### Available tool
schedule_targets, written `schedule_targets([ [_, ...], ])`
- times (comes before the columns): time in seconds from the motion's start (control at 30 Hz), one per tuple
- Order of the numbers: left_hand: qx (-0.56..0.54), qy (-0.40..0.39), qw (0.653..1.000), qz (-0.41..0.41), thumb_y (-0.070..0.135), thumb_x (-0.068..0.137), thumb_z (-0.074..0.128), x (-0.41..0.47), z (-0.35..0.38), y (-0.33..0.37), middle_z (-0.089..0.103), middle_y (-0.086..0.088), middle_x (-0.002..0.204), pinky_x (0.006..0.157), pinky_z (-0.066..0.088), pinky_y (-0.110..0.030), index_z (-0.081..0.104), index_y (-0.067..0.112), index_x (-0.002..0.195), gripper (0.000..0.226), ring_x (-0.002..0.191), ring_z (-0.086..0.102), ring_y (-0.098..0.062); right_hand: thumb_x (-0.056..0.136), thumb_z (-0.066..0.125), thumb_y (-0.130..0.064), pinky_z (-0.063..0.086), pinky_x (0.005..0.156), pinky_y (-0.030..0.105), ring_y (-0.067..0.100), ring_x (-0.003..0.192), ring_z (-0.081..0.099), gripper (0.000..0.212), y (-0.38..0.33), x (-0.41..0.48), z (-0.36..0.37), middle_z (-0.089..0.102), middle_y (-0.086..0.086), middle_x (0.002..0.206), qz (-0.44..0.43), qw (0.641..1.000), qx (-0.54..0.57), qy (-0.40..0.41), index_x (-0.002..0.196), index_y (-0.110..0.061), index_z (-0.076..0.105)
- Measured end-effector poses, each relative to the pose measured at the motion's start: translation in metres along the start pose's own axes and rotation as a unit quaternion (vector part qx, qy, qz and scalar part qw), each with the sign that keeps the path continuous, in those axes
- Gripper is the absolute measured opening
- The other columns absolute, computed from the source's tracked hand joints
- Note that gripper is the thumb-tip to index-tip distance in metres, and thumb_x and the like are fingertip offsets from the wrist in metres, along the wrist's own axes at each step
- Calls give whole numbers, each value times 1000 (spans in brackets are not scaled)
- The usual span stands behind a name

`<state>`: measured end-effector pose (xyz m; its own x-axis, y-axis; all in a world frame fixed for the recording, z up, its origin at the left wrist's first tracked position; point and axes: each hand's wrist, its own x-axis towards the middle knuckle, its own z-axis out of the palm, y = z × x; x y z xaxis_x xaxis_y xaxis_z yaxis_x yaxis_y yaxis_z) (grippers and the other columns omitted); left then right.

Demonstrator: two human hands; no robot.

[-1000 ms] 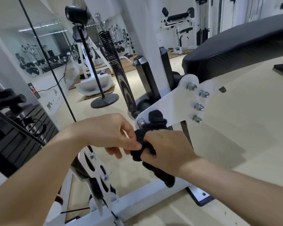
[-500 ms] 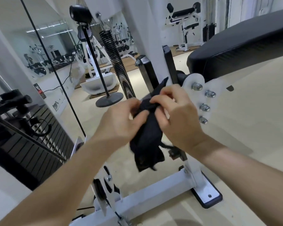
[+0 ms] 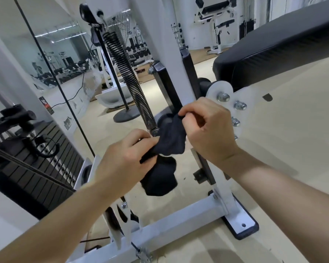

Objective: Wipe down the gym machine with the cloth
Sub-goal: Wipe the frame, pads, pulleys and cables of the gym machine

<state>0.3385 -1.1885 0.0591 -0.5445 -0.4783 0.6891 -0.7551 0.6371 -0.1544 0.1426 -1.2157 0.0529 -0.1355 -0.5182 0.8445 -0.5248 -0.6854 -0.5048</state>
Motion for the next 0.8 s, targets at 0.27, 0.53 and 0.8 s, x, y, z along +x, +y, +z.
schedule_targets([
  [0.27, 193, -56, 980, 9, 28, 85, 69, 30, 21, 40, 48, -10, 141, 87, 48, -37, 51, 8, 137, 59, 109, 53, -30, 85, 48, -16, 44, 55, 11, 1, 59, 57, 22, 10, 13, -14, 57, -16, 64, 80, 992, 75, 65, 81, -16, 70],
  [0.53, 229, -128, 958, 118, 4, 84, 65, 23, 11, 24, 63, -9, 110, 68, 56, -38, 67, 7, 107, 24, 87, 60, -28, 86, 54, -13, 39, 48, 10, 3, 48, 57, 16, 10, 8, -24, 55, -12, 54, 97, 987, 81, -100, 83, -16, 69],
  [0.8, -192, 44, 956, -215, 12, 70, 73, 77, -7, 58, 56, 26, 110, 84, 48, -15, 48, 43, 112, 57, 97, 59, 2, 87, 70, -22, 59, 75, 41, 28, 93, 70, 39, 8, 35, -53, 68, 12, 110, 330, 777, 435, -314, 122, -17, 53],
])
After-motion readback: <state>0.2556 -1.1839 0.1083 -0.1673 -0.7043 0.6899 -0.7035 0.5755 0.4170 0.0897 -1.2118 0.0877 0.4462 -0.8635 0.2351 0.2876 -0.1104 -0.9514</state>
